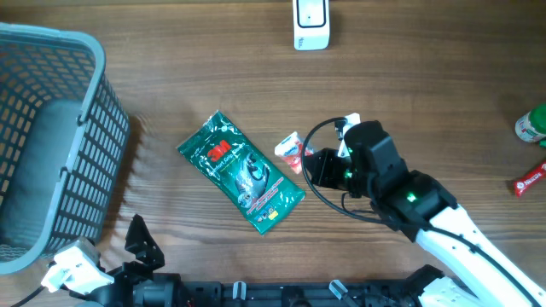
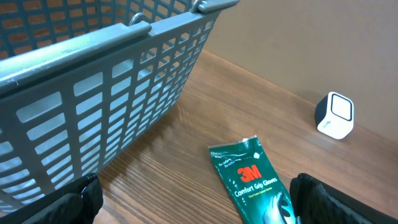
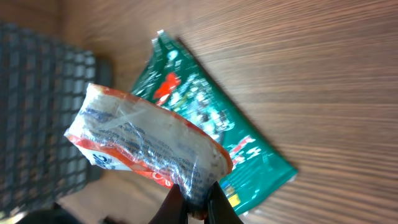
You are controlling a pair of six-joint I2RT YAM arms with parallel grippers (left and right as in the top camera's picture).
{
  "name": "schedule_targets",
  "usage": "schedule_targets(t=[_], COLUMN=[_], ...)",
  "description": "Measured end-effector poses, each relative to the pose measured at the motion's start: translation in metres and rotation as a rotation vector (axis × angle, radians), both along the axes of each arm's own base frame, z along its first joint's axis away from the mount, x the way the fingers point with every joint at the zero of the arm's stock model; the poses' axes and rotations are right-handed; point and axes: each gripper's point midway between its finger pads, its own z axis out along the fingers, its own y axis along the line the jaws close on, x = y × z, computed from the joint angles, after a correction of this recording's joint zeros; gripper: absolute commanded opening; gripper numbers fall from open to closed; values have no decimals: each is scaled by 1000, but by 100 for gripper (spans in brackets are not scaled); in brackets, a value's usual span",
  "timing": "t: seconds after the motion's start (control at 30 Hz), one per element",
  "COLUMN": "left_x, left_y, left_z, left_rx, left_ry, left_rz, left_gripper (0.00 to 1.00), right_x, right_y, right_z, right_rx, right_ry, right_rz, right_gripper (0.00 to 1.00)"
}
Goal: Scan the item barcode
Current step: 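Raise the red-white packet up to the white scanner, then carry the packet right and drop it at the table edge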
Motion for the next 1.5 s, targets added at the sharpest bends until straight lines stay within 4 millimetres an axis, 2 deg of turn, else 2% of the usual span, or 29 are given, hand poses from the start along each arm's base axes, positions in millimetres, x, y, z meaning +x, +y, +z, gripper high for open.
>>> schedule_targets(t=[0.1,0.2,0.37,0.47,0.5,0.53,0.6,0.67,0.7,0.73,0.77,0.83,0.87,0.93,0.97,1.0,1.1,1.23,1.5], left_x=[0,0,0,0,0,0,0,0,0,0,0,0,0,0,0,0,0,0,0], left_y=[0,0,0,0,0,0,0,0,0,0,0,0,0,0,0,0,0,0,0], left_z=[0,0,0,0,0,0,0,0,0,0,0,0,0,0,0,0,0,0,0], left_rx=[0,0,0,0,0,0,0,0,0,0,0,0,0,0,0,0,0,0,0], left_ry=[0,0,0,0,2,0,0,-1,0,0,1,2,0,-1,0,1,1,1,0], left_rz=[0,0,0,0,0,0,0,0,0,0,0,0,0,0,0,0,0,0,0], left_gripper=[100,100,100,100,100,100,100,100,100,100,100,100,100,100,100,100,100,100,100], right_x=[5,13,49,81,100,109,142,166,171,188,206,238,261,296,322,334,373,386,382], right_y=[-4,-11,-39,-34,-30,-33,-41,-57,-61,-69,-70,-65,-57,-47,-40,-38,-33,-34,-50], right_z=[-18,-23,-15,-6,-5,-12,-19,-31,-34,-39,-35,-21,-11,-6,-9,-18,-30,-37,-49], right_rx=[-54,-111,-234,-256,-249,-268,-256,-259,-263,-275,-285,-303,-306,-326,-341,-369,-438,-482,-556], right_ry=[31,-2,-157,-291,-345,-348,-401,-414,-411,-413,-432,-481,-518,-556,-584,-586,-636,-657,-596], right_rz=[-24,-38,-208,-223,-235,-244,-301,-359,-369,-388,-386,-373,-359,-337,-323,-307,-291,-290,-322], right_gripper=[4,5,4,4,4,5,4,4,5,5,5,4,5,5,5,5,5,5,4])
